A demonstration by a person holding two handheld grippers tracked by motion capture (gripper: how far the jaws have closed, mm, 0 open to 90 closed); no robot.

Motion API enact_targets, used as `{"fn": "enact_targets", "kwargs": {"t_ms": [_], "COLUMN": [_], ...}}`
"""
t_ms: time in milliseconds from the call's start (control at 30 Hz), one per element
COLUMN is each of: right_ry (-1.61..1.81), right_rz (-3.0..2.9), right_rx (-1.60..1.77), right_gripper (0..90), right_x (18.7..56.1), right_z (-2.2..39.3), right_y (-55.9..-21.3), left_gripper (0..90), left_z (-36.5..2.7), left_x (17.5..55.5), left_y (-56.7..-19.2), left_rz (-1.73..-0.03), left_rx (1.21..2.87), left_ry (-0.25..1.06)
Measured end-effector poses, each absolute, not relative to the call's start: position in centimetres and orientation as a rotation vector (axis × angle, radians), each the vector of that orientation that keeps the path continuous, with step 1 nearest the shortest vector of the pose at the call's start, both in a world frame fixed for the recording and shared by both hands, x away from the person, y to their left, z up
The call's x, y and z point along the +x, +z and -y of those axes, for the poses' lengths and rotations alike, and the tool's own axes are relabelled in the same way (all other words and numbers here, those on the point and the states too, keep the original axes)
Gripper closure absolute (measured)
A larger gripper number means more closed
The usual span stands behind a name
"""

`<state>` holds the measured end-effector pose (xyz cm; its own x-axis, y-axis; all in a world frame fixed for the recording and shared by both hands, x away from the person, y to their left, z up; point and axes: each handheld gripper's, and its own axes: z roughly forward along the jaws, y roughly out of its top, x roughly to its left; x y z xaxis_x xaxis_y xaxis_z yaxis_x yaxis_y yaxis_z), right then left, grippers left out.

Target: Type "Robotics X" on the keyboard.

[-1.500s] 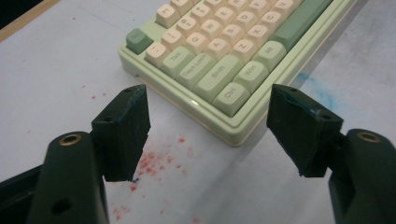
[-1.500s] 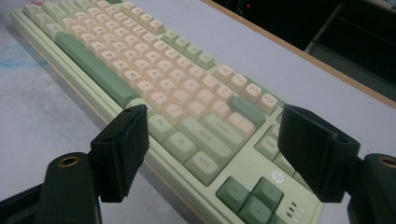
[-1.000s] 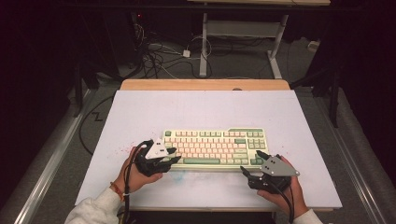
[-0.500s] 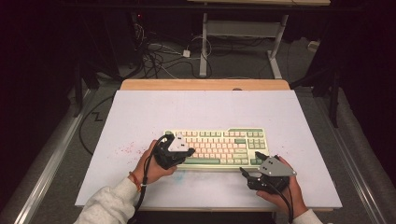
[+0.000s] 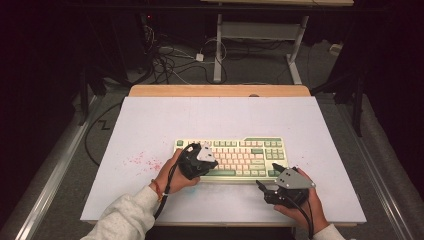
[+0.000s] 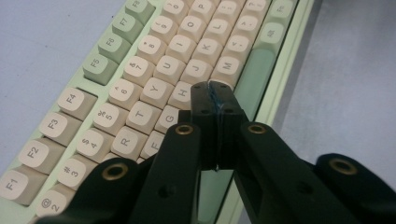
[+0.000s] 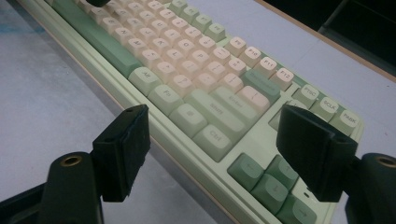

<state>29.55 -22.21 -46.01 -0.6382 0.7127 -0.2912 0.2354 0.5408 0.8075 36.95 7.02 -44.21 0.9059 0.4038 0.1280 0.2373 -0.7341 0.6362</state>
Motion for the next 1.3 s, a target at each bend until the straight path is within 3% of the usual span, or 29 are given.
{"fn": "enact_targets", "kwargs": {"t_ms": [500,967,1100,1300], "right_ry": [0.995,1.0,0.994,0.987], "right_rz": [-2.185,-2.146,-2.14,-2.145], "right_rx": [0.755,0.759,0.773,0.768], "right_gripper": [27.3,27.8,27.9,28.0], "right_x": [29.7,29.6,29.6,29.7], "right_z": [22.2,22.4,22.6,22.5], "right_y": [-46.3,-45.9,-45.9,-45.9], "left_gripper": [87.3,83.0,77.0,58.9], "left_z": [-5.9,-7.6,-8.8,-10.0], "left_x": [37.7,37.0,36.7,36.1], "left_y": [-45.3,-43.2,-42.6,-42.2], "left_rz": [-0.464,-0.456,-0.464,-0.455], "left_rx": [2.469,2.409,2.363,2.328], "left_ry": [0.366,0.445,0.47,0.57]}}
